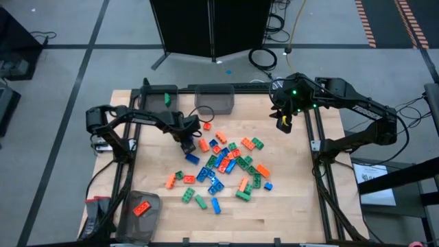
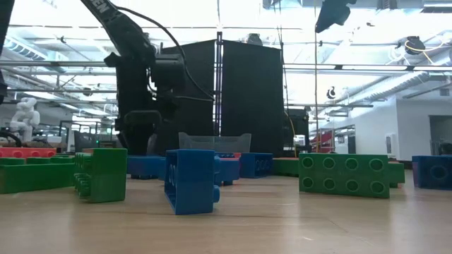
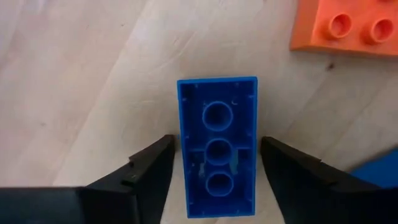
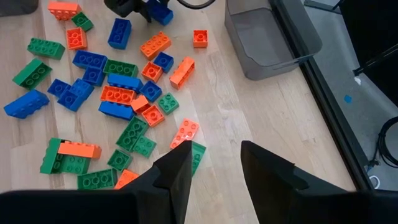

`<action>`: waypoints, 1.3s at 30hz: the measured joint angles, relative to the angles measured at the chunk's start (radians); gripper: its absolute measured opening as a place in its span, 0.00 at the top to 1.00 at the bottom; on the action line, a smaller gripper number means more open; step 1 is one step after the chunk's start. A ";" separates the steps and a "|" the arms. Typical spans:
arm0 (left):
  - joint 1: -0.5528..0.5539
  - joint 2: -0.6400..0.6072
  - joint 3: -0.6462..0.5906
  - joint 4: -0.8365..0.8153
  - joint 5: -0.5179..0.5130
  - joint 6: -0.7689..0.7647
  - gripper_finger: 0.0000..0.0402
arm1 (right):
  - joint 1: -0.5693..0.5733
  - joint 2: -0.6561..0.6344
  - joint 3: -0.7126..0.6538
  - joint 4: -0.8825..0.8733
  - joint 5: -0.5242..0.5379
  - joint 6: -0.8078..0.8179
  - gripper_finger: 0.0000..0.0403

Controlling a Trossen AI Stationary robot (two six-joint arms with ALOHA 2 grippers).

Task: Sort blocks
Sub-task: Put the blue gamepiece into the top right black bin

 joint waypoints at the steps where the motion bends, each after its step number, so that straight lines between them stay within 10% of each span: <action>1: 0.000 0.001 0.005 -0.006 0.003 -0.005 0.45 | 0.000 0.000 0.000 0.000 0.000 0.000 0.67; 6: -0.001 0.001 0.046 -0.029 0.021 -0.028 0.71 | 0.000 0.000 0.000 0.001 0.000 0.000 0.67; 16: 0.000 0.001 0.283 -0.241 0.018 -0.052 0.71 | 0.000 0.000 0.000 0.002 0.001 -0.002 0.67; 23: 0.049 0.000 0.537 -0.173 -0.233 0.081 0.71 | 0.000 0.000 0.000 0.010 0.001 -0.004 0.67; 39: 0.317 0.215 0.557 0.036 -0.158 0.151 0.71 | 0.000 0.000 0.000 0.018 0.001 0.025 0.67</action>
